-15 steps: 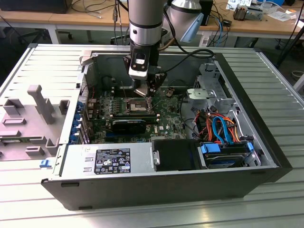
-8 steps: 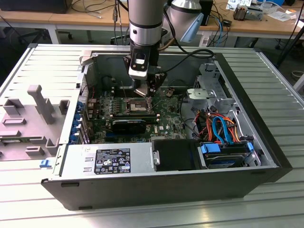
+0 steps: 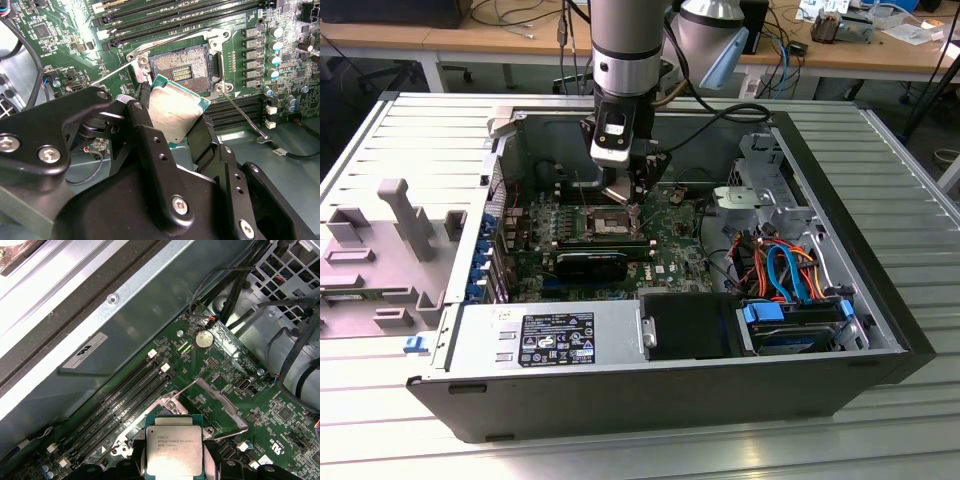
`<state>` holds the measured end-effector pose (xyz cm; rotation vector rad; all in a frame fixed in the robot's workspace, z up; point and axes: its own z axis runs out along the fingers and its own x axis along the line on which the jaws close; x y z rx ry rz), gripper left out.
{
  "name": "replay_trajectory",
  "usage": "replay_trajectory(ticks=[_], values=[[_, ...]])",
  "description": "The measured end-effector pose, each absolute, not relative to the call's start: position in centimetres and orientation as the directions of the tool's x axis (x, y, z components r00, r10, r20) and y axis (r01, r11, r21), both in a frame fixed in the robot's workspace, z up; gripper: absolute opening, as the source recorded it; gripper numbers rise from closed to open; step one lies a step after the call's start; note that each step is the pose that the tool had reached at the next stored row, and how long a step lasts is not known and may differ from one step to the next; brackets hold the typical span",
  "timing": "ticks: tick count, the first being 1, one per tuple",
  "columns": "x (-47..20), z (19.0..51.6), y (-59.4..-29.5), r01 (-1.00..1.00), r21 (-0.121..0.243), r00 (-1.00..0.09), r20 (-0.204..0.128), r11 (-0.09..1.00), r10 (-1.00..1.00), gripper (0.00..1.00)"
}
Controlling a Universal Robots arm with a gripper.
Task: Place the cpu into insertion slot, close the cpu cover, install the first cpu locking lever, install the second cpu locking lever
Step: 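Place the cpu into insertion slot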
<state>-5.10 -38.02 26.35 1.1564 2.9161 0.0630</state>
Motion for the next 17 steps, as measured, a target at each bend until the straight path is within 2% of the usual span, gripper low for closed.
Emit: replay_trajectory(ticks=[17], values=[[-5.10, 26.35, -38.02, 0.692, 0.039, -0.722, 0.011, 0.721, 0.692, 0.54]])
